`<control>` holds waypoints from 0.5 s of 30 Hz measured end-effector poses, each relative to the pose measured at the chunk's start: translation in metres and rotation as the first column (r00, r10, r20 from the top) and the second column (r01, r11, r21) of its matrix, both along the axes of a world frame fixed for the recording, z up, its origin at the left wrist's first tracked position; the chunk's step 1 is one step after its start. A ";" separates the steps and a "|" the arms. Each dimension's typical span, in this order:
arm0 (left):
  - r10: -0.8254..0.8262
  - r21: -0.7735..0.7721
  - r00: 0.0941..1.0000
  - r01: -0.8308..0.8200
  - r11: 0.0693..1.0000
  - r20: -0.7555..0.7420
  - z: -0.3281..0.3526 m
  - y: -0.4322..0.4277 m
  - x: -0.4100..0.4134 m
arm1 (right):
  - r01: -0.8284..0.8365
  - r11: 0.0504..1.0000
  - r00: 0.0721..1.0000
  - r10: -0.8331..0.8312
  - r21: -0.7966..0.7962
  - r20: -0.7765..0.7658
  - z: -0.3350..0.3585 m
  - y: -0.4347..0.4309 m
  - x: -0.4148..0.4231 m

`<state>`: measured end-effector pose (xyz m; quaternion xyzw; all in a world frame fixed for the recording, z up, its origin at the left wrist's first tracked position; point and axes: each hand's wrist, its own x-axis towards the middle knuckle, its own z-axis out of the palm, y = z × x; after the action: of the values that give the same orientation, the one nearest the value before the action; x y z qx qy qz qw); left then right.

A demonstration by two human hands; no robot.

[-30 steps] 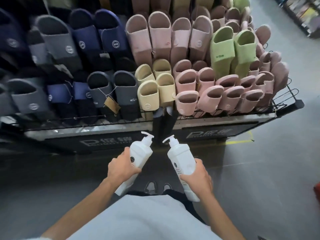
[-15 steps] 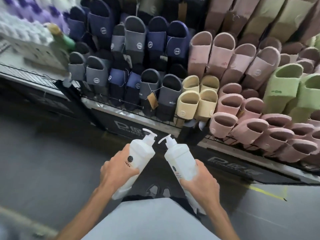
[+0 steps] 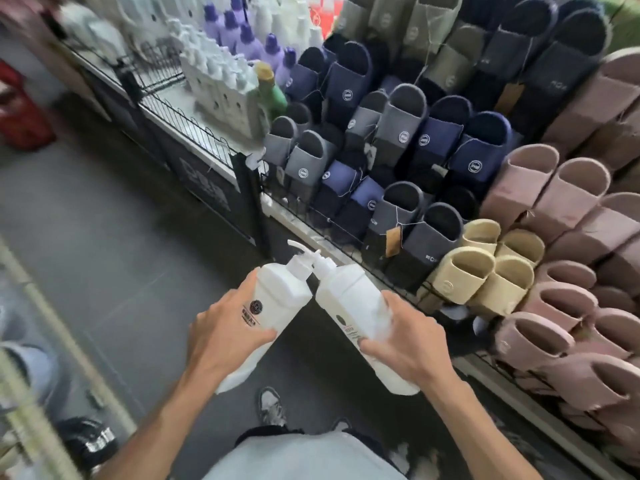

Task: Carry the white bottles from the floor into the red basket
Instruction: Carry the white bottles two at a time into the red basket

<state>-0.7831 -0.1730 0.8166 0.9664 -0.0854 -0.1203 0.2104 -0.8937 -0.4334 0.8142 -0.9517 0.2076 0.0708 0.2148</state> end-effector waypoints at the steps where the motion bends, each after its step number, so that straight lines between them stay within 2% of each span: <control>1: 0.033 -0.004 0.999 -0.033 0.999 0.006 0.002 0.009 0.005 | -0.025 1.000 1.000 0.025 -0.001 0.013 0.004 0.008 0.014; 7: 0.211 -0.037 0.974 -0.209 0.977 0.079 0.011 0.056 0.030 | -0.121 0.993 0.988 0.122 -0.014 0.090 0.019 0.068 0.092; 15: 0.335 -0.045 0.926 -0.332 0.942 0.174 0.031 0.117 0.070 | -0.211 0.978 0.965 0.208 0.002 0.159 0.026 0.119 0.166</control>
<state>-0.7134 -0.0564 0.8479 0.9722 0.0605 0.0054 0.2263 -0.7278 -0.3145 0.8406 -0.9688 0.0877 0.0193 0.2311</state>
